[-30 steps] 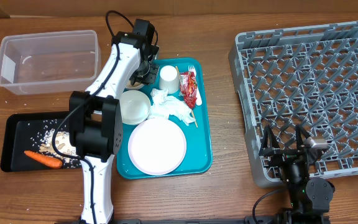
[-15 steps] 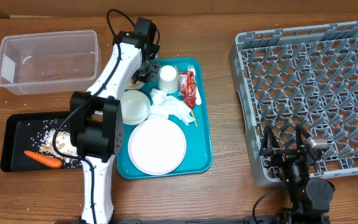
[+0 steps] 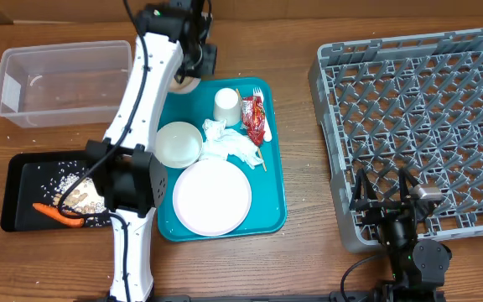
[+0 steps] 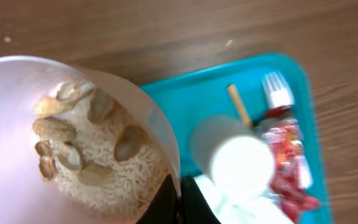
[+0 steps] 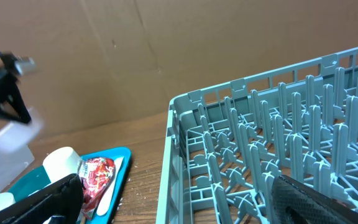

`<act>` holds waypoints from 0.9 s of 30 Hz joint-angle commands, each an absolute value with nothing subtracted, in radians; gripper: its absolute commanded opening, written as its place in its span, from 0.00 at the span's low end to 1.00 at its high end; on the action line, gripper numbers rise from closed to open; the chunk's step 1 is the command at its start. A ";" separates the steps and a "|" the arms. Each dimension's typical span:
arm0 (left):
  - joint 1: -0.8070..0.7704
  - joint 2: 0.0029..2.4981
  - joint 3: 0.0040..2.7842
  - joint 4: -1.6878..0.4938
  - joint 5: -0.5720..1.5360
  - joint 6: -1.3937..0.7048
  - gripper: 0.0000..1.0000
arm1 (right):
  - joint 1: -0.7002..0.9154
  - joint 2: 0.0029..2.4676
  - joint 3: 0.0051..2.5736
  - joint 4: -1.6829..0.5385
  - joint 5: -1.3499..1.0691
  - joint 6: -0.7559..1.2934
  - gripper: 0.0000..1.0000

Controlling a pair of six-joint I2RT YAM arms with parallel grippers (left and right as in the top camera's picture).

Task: Sort waste into correct bins and load items into the dishwasher rack
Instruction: 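Lift the pink bowl and move it over the black tray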

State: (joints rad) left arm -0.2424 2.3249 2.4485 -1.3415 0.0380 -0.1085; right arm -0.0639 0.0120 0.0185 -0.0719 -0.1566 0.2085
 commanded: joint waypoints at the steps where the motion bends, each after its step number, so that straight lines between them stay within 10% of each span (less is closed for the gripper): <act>1: -0.242 2.302 2.596 -1.439 0.086 -0.224 0.04 | -0.068 0.004 0.008 -0.068 -0.150 0.205 1.00; 27: -0.035 1.914 2.556 -1.690 -0.019 -0.451 0.04 | -0.068 0.004 0.008 -0.068 -0.150 0.205 1.00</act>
